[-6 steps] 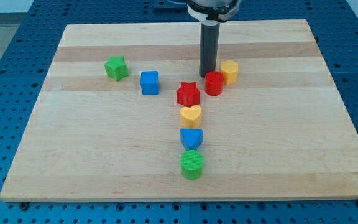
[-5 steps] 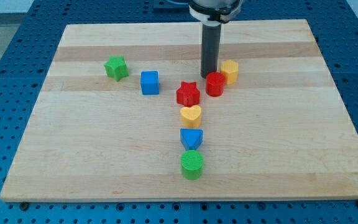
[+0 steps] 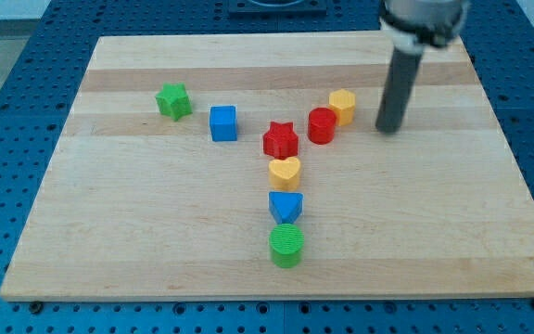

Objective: Slide the hexagon slightly to the left

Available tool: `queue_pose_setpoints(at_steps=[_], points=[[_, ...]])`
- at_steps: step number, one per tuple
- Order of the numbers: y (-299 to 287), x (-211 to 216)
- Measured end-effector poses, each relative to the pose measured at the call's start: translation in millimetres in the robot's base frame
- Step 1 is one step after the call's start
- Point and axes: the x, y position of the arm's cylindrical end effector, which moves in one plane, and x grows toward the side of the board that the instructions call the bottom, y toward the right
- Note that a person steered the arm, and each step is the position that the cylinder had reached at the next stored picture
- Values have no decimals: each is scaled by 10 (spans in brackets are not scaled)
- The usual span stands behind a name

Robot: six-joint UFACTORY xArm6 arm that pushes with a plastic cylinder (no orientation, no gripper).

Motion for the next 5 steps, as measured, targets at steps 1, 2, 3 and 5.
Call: queue_pose_setpoints(at_steps=[1, 2, 3, 5], points=[[0, 233], [-94, 233], [-143, 94], [-145, -591]])
